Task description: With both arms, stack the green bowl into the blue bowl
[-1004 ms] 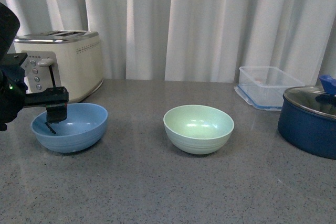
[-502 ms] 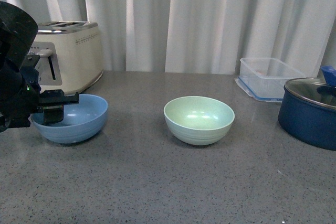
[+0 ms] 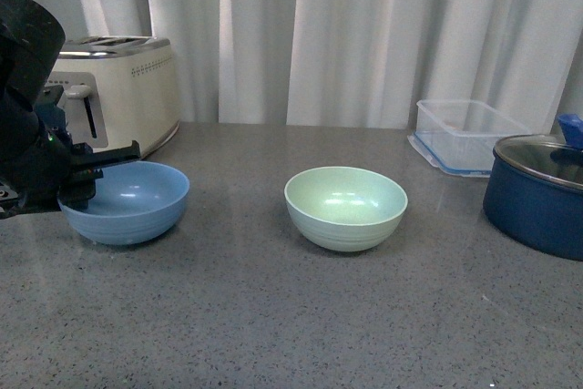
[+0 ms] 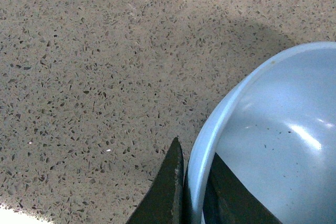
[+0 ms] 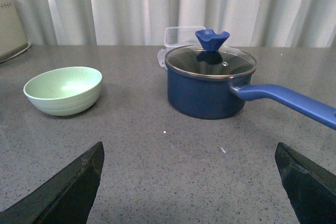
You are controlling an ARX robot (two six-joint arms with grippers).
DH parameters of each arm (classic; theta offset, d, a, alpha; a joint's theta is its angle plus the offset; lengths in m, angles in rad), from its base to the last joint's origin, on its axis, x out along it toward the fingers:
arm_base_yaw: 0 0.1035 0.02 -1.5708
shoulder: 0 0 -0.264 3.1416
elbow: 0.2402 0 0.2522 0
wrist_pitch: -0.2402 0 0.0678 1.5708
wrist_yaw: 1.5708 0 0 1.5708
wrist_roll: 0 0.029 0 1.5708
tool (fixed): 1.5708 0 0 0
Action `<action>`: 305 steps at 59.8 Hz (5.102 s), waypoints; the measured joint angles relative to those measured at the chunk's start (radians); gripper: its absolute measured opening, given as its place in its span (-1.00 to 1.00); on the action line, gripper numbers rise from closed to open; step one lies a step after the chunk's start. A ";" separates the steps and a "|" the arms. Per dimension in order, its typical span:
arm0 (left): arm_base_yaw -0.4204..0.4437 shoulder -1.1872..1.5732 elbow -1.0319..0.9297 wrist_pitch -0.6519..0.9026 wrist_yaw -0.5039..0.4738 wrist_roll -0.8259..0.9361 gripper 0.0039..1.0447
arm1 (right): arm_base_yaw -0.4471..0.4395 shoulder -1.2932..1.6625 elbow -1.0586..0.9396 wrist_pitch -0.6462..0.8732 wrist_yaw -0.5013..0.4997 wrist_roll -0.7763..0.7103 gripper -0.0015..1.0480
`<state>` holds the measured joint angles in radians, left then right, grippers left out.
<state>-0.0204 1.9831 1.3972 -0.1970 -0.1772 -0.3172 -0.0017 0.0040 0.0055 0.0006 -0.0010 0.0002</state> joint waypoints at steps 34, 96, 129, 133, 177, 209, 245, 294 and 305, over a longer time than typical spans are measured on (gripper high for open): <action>-0.114 -0.056 0.022 -0.019 0.020 -0.041 -0.90 | 0.000 0.000 0.000 0.000 0.000 0.000 0.81; -0.183 0.059 0.094 -0.013 0.003 -0.048 -0.90 | 0.000 0.000 0.000 0.000 0.000 0.000 0.81; -0.190 0.052 0.072 0.021 0.003 -0.035 -0.05 | 0.000 0.000 0.000 0.000 0.000 0.000 0.81; -0.190 0.004 0.022 0.065 -0.039 0.004 0.23 | 0.000 0.000 0.000 0.000 0.000 0.000 0.81; -0.264 -0.982 -0.805 0.057 -0.187 0.179 0.87 | 0.000 0.000 0.000 0.000 -0.002 0.000 0.81; -0.107 -1.238 -1.256 0.792 0.059 0.307 -0.85 | 0.000 0.000 0.000 0.000 0.000 0.000 0.81; 0.018 -1.530 -1.376 0.640 0.177 0.313 -0.94 | 0.000 0.000 0.000 0.000 0.000 0.000 0.81; 0.018 -1.895 -1.376 0.259 0.177 0.313 -0.94 | 0.000 0.000 0.000 0.000 0.000 0.000 0.81; 0.018 -1.978 -1.376 0.198 0.177 0.313 -0.94 | 0.000 0.000 0.000 0.000 0.000 0.000 0.81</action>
<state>-0.0025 0.0048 0.0212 0.0010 -0.0006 -0.0044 -0.0017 0.0040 0.0055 0.0006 -0.0013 0.0002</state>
